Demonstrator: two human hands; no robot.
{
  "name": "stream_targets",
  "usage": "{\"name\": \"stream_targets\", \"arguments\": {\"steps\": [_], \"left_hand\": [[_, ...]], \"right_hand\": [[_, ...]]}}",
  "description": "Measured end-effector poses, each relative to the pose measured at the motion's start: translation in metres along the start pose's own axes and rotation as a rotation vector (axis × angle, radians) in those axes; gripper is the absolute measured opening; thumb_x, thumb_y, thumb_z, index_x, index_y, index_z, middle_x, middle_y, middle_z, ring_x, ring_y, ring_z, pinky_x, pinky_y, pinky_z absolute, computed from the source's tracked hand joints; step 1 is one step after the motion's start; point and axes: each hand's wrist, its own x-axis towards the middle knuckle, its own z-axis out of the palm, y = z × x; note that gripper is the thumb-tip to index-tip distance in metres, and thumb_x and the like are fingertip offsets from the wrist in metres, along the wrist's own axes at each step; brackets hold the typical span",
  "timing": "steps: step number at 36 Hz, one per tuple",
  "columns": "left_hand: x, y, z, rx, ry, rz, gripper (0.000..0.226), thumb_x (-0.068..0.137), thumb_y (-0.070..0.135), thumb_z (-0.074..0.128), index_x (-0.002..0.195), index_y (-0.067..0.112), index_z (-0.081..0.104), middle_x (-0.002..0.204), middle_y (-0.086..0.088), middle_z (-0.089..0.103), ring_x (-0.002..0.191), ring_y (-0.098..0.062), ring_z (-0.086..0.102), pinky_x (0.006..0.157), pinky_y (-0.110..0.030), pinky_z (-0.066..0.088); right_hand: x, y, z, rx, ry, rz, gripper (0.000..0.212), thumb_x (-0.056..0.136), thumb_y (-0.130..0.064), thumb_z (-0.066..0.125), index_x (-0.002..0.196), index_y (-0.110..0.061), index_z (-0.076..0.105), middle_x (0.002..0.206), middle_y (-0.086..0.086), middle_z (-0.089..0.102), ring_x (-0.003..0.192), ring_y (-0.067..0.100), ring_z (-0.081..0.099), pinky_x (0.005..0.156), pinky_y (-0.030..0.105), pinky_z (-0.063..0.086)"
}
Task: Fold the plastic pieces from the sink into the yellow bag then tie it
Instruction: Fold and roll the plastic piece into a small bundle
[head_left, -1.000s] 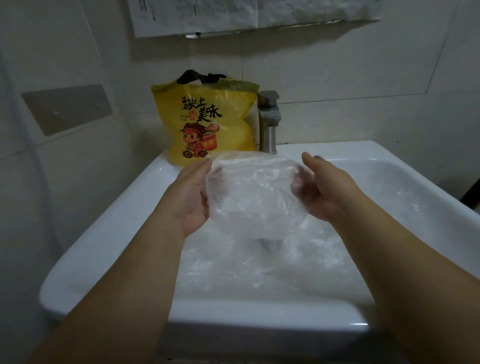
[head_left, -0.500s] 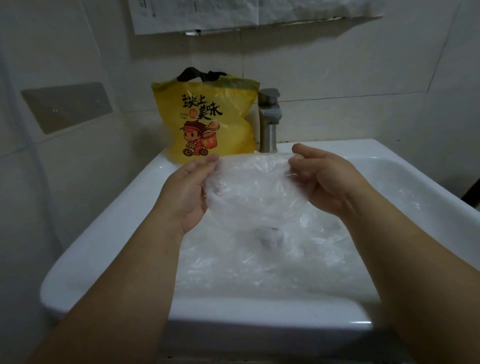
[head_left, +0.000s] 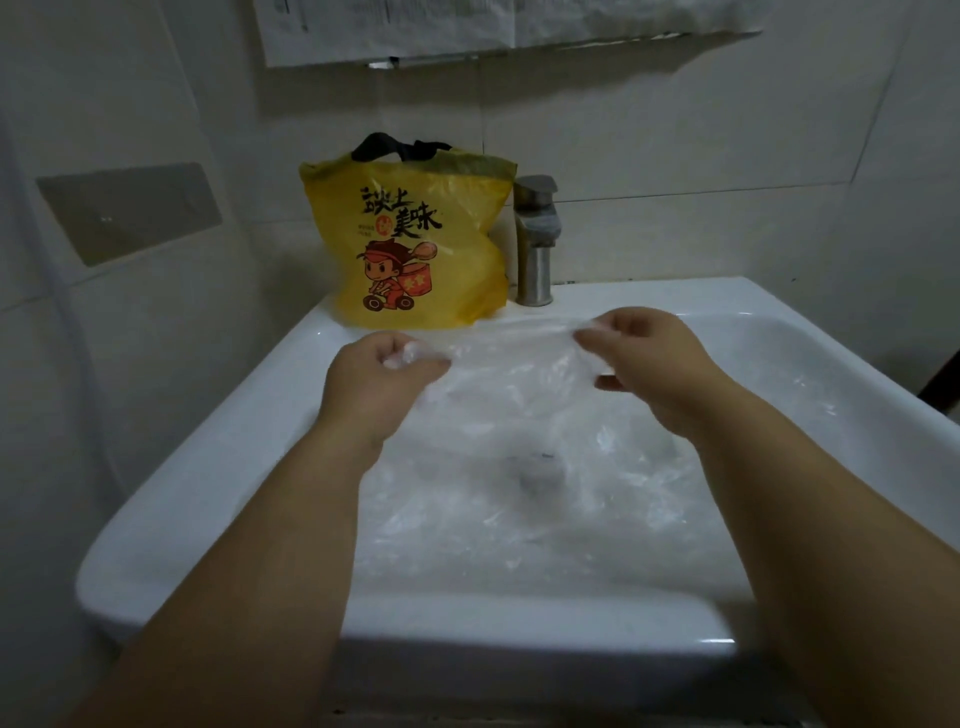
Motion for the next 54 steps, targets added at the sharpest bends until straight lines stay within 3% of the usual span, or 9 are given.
{"name": "stream_targets", "arguments": {"steps": [7,15,19,23,26,29,37,45,54], "left_hand": [[-0.003,0.025,0.001,-0.773,-0.27,-0.225,0.015,0.096,0.006,0.051,0.101,0.011,0.063,0.082,0.0,0.072,0.072,-0.012,0.071,0.057,-0.022,0.055],[0.0,0.009,0.007,-0.374,-0.103,-0.235,0.013,0.099,0.022,0.053,0.104,0.011,0.058,0.093,-0.012,0.058,0.084,-0.024,0.058,0.054,-0.023,0.055],[-0.005,0.015,0.002,-0.536,-0.342,-0.4,0.033,0.092,0.041,0.059,0.12,0.024,0.059,0.106,-0.002,0.069,0.096,-0.022,0.07,0.084,-0.044,0.057],[-0.009,0.018,0.0,-0.521,-0.513,-0.453,0.032,0.079,0.035,0.067,0.103,0.015,0.064,0.085,-0.007,0.075,0.078,-0.021,0.071,0.074,-0.035,0.06],[-0.007,0.014,0.002,-0.481,-0.416,-0.384,0.003,0.085,0.005,0.064,0.085,0.005,0.061,0.062,-0.003,0.068,0.052,-0.007,0.063,0.052,-0.016,0.053],[0.002,0.01,-0.003,-0.684,-0.304,-0.355,0.014,0.09,0.0,0.057,0.079,0.007,0.059,0.056,0.001,0.064,0.049,-0.003,0.059,0.048,-0.012,0.048],[0.014,0.006,-0.007,-0.908,-0.113,-0.375,0.015,0.092,0.012,0.061,0.105,0.02,0.063,0.099,0.001,0.068,0.094,-0.013,0.064,0.077,-0.031,0.055],[0.002,0.01,0.006,-0.763,-0.352,-0.36,0.036,0.099,0.004,0.04,0.134,0.004,0.051,0.129,-0.018,0.062,0.119,-0.032,0.06,0.097,-0.047,0.049],[-0.012,0.015,0.015,-0.619,-0.586,-0.361,0.039,0.092,0.021,0.046,0.128,0.011,0.058,0.128,-0.017,0.063,0.114,-0.03,0.059,0.089,-0.044,0.047]], "right_hand": [[0.002,-0.009,-0.003,0.662,-0.171,0.108,0.016,0.097,-0.011,0.049,0.107,-0.004,0.058,0.101,0.011,0.062,0.084,0.022,0.066,0.073,0.034,0.058],[0.004,0.001,0.001,0.542,-0.054,0.147,0.02,0.096,-0.011,0.055,0.112,-0.001,0.058,0.109,0.018,0.064,0.098,0.03,0.065,0.076,0.033,0.059],[0.003,0.0,0.002,0.507,-0.007,0.156,0.012,0.097,-0.01,0.054,0.107,-0.005,0.054,0.112,0.017,0.063,0.104,0.031,0.063,0.078,0.035,0.058],[0.002,-0.001,0.001,0.524,-0.012,0.171,0.003,0.097,-0.01,0.053,0.098,-0.008,0.056,0.105,0.014,0.064,0.098,0.028,0.066,0.073,0.032,0.058],[0.004,0.001,-0.002,0.526,-0.003,0.193,0.012,0.096,-0.011,0.056,0.105,-0.003,0.058,0.105,0.016,0.065,0.094,0.027,0.067,0.069,0.032,0.059],[0.006,0.001,-0.007,0.498,-0.031,0.246,0.014,0.093,-0.013,0.061,0.102,-0.003,0.061,0.097,0.015,0.064,0.081,0.023,0.064,0.064,0.03,0.059],[-0.001,-0.002,-0.009,0.246,-0.334,0.297,0.012,0.086,-0.007,0.066,0.098,-0.005,0.064,0.097,0.01,0.062,0.083,0.022,0.059,0.077,0.037,0.057],[-0.009,-0.01,0.008,-0.002,-0.297,0.098,0.095,0.062,-0.052,0.07,0.146,-0.023,0.035,0.144,0.003,0.045,0.126,0.023,0.046,0.097,0.035,0.037],[-0.017,-0.007,0.03,-0.006,-0.257,0.008,0.023,0.09,-0.028,0.065,0.105,-0.011,0.068,0.097,0.008,0.072,0.087,0.022,0.07,0.082,0.039,0.058]]}}
